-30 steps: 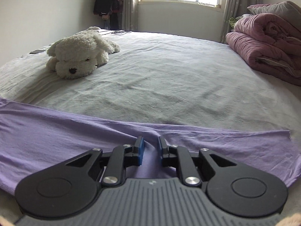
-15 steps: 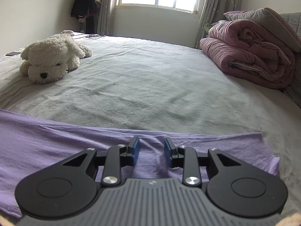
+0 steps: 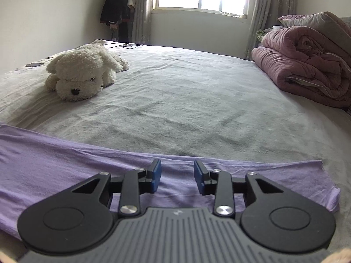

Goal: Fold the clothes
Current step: 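Pull the hem end away from the left gripper with the right gripper while the left holds the waistband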

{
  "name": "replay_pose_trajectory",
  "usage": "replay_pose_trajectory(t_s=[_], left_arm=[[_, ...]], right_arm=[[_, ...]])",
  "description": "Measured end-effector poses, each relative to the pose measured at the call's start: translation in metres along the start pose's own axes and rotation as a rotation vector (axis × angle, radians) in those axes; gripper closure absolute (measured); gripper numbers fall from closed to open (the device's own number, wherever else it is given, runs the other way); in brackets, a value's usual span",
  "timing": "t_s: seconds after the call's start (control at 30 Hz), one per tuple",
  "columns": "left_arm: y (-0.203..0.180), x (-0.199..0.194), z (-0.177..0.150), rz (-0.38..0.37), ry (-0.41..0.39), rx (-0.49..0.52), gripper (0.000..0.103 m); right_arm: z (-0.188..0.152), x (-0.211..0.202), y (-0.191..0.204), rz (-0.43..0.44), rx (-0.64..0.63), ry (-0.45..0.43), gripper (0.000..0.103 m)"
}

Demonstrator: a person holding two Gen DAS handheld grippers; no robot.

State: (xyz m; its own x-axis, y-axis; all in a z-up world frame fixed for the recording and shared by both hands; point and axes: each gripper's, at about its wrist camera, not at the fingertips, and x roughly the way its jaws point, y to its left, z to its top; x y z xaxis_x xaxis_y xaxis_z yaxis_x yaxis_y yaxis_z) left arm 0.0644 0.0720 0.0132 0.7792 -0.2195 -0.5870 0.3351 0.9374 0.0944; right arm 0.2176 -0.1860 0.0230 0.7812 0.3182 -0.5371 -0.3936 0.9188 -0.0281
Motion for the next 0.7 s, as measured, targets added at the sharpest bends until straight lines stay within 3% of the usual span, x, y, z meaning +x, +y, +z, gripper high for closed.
replay_pose_trajectory(t_s=[0.1,0.17,0.2,0.27,0.33,0.57,0.7], left_arm=[[0.002,0.000,0.000,-0.006,0.002,-0.011,0.076],[0.001,0.000,0.000,-0.005,0.002,-0.010,0.076],[0.001,0.000,0.000,-0.003,0.002,-0.008,0.076],[0.000,0.001,0.000,-0.001,0.002,-0.006,0.076],[0.000,0.001,-0.001,0.000,0.002,-0.005,0.076],[-0.002,0.003,-0.001,0.007,-0.003,0.001,0.075],[-0.002,0.005,0.000,0.008,-0.003,-0.001,0.074]], right_arm=[[0.000,-0.009,0.025,0.251,-0.081,0.013,0.066],[-0.003,-0.013,0.043,0.354,-0.155,0.017,0.066],[-0.005,-0.012,0.050,0.356,-0.193,0.031,0.066],[-0.010,-0.001,0.055,0.261,-0.233,0.063,0.059],[-0.008,0.004,0.046,0.222,-0.177,0.064,0.053],[-0.006,0.016,-0.003,-0.096,0.005,0.055,0.052],[-0.008,0.016,-0.022,-0.206,0.083,0.042,0.052]])
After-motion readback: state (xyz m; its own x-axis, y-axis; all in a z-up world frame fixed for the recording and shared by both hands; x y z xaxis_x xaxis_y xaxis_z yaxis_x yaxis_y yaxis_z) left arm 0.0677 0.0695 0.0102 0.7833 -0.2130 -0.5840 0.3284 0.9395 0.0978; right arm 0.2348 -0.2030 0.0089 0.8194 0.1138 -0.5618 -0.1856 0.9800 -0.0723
